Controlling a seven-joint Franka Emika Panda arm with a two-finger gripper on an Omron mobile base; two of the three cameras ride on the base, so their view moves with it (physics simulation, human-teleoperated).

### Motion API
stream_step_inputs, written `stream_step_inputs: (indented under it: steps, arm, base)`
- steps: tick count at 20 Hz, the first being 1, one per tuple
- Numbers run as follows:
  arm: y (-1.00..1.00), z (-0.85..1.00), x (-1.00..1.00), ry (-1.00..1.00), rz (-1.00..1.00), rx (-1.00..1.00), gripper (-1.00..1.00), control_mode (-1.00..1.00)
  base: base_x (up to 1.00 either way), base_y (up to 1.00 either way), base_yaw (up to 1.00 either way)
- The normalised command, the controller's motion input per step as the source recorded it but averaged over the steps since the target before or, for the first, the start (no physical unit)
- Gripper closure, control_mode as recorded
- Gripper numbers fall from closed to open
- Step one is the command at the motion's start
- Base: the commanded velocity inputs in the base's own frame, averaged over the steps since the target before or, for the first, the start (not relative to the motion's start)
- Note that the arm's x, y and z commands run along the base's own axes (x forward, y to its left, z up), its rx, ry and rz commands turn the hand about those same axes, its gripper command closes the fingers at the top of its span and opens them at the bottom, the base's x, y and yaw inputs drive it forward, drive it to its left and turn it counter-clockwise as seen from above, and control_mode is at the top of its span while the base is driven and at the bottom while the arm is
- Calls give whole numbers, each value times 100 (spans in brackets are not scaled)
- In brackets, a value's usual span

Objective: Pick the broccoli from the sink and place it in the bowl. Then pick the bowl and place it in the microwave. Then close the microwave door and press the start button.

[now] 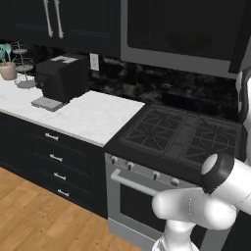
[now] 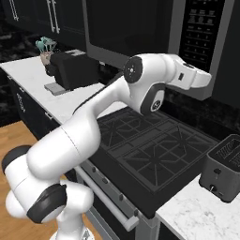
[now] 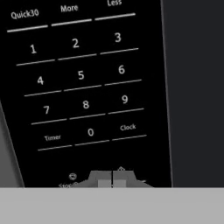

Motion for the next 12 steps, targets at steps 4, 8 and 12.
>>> stream_step_inputs:
  steps: [4,8,12]
  arm:
    - [-7,-12,0,0,0,0,100,-100]
    - [0,-2,11,0,0,0,100,-100]
    - [-15,0,25,0,0,0,100,-100]
  base:
    - [0,0,0]
    - [0,0,0]
    - [0,0,0]
